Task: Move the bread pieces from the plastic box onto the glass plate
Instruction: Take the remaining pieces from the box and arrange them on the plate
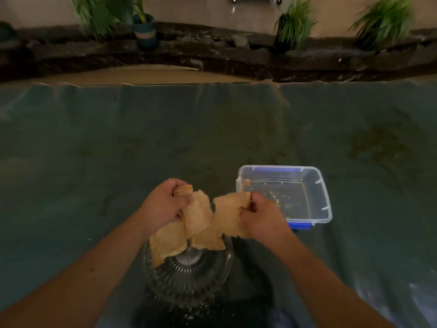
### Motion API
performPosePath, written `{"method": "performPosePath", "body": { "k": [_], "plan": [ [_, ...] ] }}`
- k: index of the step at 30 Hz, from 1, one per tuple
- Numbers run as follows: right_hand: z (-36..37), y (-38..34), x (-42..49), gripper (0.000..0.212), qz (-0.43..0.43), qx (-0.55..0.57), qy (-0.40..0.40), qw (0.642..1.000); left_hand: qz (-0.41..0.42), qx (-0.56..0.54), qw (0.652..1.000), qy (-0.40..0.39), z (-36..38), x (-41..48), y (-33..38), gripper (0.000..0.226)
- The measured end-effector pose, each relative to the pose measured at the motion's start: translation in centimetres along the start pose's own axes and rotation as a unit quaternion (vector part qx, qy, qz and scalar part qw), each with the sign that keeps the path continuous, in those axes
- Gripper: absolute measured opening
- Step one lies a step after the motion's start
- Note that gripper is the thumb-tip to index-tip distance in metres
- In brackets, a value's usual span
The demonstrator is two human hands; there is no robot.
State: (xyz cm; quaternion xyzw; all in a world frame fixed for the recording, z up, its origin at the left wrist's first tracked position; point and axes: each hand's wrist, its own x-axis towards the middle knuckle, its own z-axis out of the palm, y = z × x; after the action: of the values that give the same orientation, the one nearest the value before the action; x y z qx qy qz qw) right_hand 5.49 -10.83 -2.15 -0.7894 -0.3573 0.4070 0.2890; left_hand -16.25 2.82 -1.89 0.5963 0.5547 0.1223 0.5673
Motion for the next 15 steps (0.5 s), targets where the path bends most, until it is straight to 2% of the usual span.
{"method": "performPosePath", "body": {
  "k": [3,6,8,9,11,13,15],
  "plan": [
    [4.3,0.7,-0.5,0.021,0.032,-0.073,-0.085,0.993,-0.064,0.003,0.997,-0.035,-2.2,-1.2,-4.1,0.021],
    [7.4,1.1,-0.7,0.029,0.071,-0.073,-0.136,0.985,-0.100,0.009,0.994,-0.044,-3.1,-1.9,-7.3,0.025],
    [8.5,1.9,-1.0,0.039,0.056,-0.150,-0.120,0.980,-0.078,0.130,0.988,-0.025,-3.2,-2.0,-8.9,0.043],
    [8.7,2.2,-1.2,0.044,0.026,-0.222,-0.094,0.970,-0.052,0.241,0.969,-0.012,-3.2,-2.1,-9.6,0.058],
    [8.9,2.6,-1.7,0.049,-0.057,-0.333,-0.033,0.941,0.023,0.430,0.902,0.023,-2.8,-2.5,-10.3,0.078],
    [9.2,2.3,-1.8,0.049,-0.130,-0.380,-0.014,0.916,0.093,0.531,0.841,0.041,-2.1,-3.0,-10.3,0.083],
    [9.8,1.7,-1.4,0.054,-0.174,-0.407,-0.036,0.896,0.131,0.584,0.801,0.027,-1.3,-3.1,-10.3,0.083]
  ]
}}
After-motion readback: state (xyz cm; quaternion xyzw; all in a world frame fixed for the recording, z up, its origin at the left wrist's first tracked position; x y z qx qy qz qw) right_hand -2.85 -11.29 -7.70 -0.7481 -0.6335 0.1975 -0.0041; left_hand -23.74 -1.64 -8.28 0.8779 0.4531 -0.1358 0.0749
